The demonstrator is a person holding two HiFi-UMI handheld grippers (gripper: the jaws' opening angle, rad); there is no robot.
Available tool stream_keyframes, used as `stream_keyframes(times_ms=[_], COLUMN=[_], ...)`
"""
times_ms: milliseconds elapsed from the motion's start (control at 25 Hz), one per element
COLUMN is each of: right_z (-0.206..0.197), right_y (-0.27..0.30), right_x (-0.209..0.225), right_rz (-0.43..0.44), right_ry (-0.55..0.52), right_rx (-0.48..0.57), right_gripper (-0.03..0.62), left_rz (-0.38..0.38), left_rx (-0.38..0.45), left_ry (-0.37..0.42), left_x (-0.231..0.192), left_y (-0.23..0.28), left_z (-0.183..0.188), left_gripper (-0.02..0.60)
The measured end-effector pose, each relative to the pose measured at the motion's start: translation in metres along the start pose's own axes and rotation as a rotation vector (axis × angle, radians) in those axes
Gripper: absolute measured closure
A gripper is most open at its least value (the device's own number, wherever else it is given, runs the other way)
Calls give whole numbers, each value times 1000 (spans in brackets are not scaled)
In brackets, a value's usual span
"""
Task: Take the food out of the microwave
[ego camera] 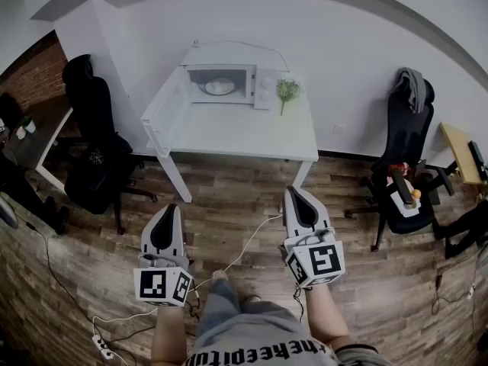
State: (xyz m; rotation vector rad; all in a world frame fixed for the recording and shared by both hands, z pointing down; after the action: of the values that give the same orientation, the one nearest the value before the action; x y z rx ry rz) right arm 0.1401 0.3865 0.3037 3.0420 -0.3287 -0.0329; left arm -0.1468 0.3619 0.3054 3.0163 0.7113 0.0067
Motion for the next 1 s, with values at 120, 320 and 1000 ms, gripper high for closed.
stream_keyframes(times_ms=[120,320,1000], right_z=[0,1,6], right_y=[1,6,54], right_x=[2,1,-9], right_rz=[1,3,-30], right_ry=[5,14,48], right_rx=[1,0,15], right_gripper=[589,589,589], left_rz=[19,16,-16], left_rx=[-17,-26,-31], left_ry=[-10,-10,-15], left_x=[-1,-4,-40], left_y=[1,4,40], left_z=[2,5,12], left_gripper=[568,568,568])
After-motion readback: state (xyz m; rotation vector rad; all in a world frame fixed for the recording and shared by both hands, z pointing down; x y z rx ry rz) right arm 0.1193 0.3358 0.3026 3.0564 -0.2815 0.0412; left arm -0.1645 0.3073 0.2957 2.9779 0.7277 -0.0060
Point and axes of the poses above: the fingertips, and each gripper's own axes: y forward along the fingers, x to its right, z out of its top, the point moved 8 cm from there along -y, backward along the fingers, and after that the axes turned 12 degrees about -x, right-handed, at the moved point
